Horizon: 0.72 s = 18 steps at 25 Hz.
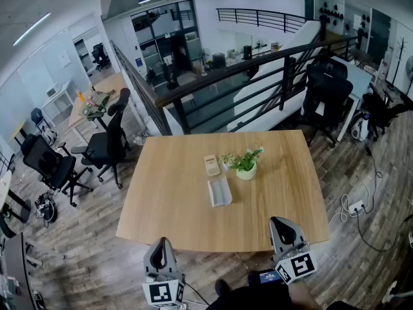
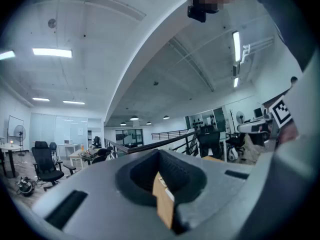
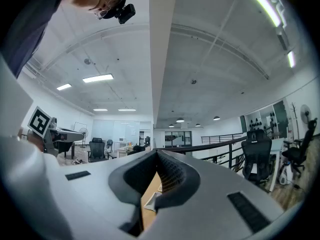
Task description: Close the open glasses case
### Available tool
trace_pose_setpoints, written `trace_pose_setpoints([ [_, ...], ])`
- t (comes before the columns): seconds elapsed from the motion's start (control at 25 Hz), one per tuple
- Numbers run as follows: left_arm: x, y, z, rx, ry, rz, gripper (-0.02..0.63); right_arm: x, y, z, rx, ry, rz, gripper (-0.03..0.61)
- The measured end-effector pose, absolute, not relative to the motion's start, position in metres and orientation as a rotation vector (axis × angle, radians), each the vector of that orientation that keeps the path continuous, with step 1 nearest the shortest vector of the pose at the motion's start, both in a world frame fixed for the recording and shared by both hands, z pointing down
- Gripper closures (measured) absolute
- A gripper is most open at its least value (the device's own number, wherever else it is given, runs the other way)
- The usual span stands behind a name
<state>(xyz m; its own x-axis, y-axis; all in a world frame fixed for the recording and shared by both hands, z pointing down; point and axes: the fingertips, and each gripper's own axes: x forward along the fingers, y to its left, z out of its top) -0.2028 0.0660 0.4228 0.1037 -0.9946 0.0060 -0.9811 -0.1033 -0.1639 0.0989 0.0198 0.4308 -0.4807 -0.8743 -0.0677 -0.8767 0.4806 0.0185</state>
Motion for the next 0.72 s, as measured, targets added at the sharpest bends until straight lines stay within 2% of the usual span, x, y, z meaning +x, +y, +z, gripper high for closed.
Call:
trace_pose_setpoints([
  [0.72, -0.184, 0.073, 0.423, -2.239, 2.022, -0.199, 0.615, 0.114, 0.028, 0.437, -1.537, 2.689, 0.043, 0.564],
])
